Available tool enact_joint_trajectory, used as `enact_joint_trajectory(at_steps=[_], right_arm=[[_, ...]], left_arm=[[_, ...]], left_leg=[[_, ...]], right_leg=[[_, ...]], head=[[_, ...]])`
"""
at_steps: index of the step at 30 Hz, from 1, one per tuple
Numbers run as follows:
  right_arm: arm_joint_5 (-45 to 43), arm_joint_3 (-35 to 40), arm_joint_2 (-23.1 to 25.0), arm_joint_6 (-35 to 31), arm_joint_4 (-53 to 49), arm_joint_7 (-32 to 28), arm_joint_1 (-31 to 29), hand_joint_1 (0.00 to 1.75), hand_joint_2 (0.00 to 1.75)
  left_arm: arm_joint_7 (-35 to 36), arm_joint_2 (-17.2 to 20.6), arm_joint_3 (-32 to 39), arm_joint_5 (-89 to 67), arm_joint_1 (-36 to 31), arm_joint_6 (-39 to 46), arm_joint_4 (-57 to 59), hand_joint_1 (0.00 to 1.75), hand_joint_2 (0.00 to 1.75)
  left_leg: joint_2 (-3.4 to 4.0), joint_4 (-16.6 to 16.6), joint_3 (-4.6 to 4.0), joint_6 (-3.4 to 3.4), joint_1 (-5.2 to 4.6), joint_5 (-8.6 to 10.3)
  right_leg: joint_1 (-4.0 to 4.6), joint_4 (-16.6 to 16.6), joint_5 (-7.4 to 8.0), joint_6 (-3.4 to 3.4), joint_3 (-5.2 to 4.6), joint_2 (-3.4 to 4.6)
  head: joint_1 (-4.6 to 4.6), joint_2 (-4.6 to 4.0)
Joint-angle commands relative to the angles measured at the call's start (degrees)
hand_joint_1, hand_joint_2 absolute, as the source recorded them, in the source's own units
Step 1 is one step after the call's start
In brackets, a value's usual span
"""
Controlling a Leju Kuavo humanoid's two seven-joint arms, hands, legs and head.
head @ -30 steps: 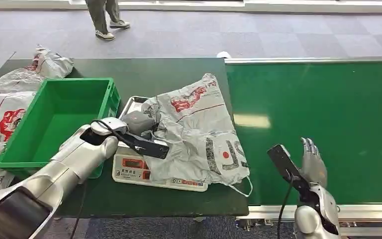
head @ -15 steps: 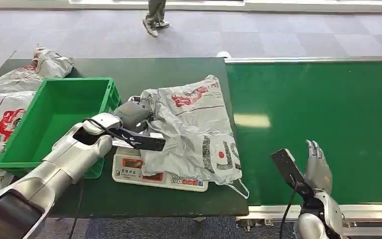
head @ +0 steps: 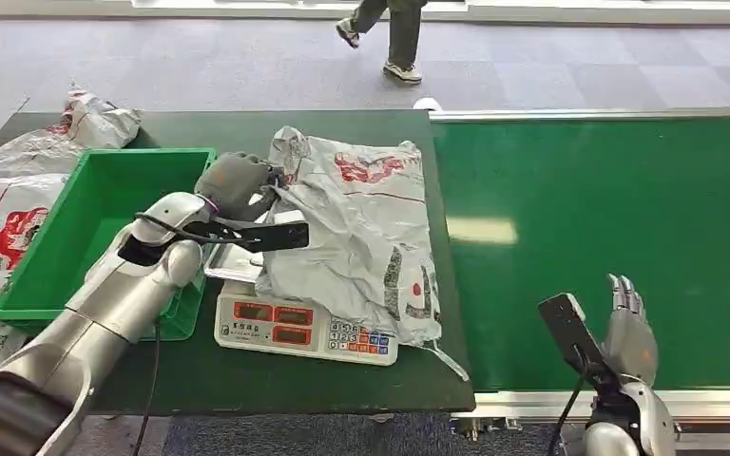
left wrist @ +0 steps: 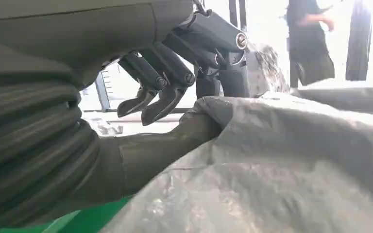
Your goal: Moved the parcel from conveyor to table for the left to box.
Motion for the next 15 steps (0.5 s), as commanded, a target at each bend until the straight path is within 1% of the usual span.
enact_joint_trajectory(at_steps=[1, 3, 4, 6, 9, 13, 14, 15], right_arm=[[-0.8, -2.3, 1.5, -1.3, 0.5, -0.7, 0.1, 0.0, 1.75], [-0.8, -2.6, 1.8, -1.6, 0.0, -0.7, 0.5, 0.0, 1.75], [-0.8, -2.8, 2.0, -1.6, -0.2, -0.7, 0.7, 0.0, 1.75], [-0.8, -3.0, 2.2, -1.8, -0.6, -0.7, 0.9, 0.0, 1.75], [-0.7, -3.8, 2.7, -2.7, -1.2, -0.8, 1.7, 0.0, 1.75], [-0.7, -4.2, 2.2, -3.3, -1.3, -1.2, 2.8, 0.0, 1.75], [-0.9, -4.2, 1.9, -3.6, -1.1, -1.5, 3.4, 0.0, 1.75], [-1.2, -4.3, 1.9, -3.9, -1.0, -1.8, 3.6, 0.0, 1.75]], left_arm=[[2.2, -0.2, 9.6, 1.9, -1.9, 7.4, -5.8, 1.75, 1.75], [3.3, -0.4, 12.0, 3.0, -3.1, 8.6, -5.9, 1.75, 1.75], [3.3, -0.1, 12.5, 3.1, -3.7, 8.6, -5.9, 1.75, 1.75], [3.6, -0.3, 13.6, 3.4, -4.1, 8.8, -5.4, 1.75, 1.75], [5.2, 0.3, 17.7, 3.8, -6.2, 12.2, -3.8, 1.75, 1.75], [6.8, 2.7, 21.7, 2.9, -10.0, 13.9, -0.3, 1.75, 1.75], [8.0, 3.7, 23.6, 2.2, -11.6, 15.4, 1.7, 1.75, 1.75], [7.1, 4.3, 24.5, 2.1, -12.4, 15.0, 2.7, 1.75, 1.75]], left_leg=[[0.25, 0.0, 0.02, 0.03, 0.01, -0.02], [0.25, 0.0, 0.0, 0.02, 0.02, -0.03], [0.13, 0.0, -0.08, 0.01, 0.03, -0.01], [0.17, 0.1, -0.09, 0.0, 0.06, -0.02], [0.19, 0.0, -0.05, 0.0, 0.04, 0.0], [0.27, 0.1, -0.09, -0.01, 0.08, -0.02], [0.28, 0.1, -0.09, -0.01, 0.05, -0.03], [0.3, 0.0, -0.02, -0.01, 0.02, -0.02]], right_leg=[[0.05, 0.0, 0.01, -0.11, -0.01, -0.03], [0.06, 0.0, 0.01, -0.11, -0.03, 0.0], [0.04, 0.0, 0.01, -0.07, -0.09, -0.03], [0.09, 0.0, 0.01, -0.1, -0.11, -0.03], [0.07, 0.0, 0.02, -0.1, -0.09, 0.0], [0.13, 0.0, 0.03, -0.13, -0.13, 0.01], [0.11, 0.1, 0.02, -0.11, -0.16, 0.07], [0.08, 0.0, 0.01, -0.12, -0.11, 0.05]], head=[[0.0, 0.0], [-0.02, 0.0], [-0.02, 0.0], [-0.02, 0.0], [0.0, 0.0], [0.0, 0.0], [-0.02, 0.0], [-0.02, 0.0]])
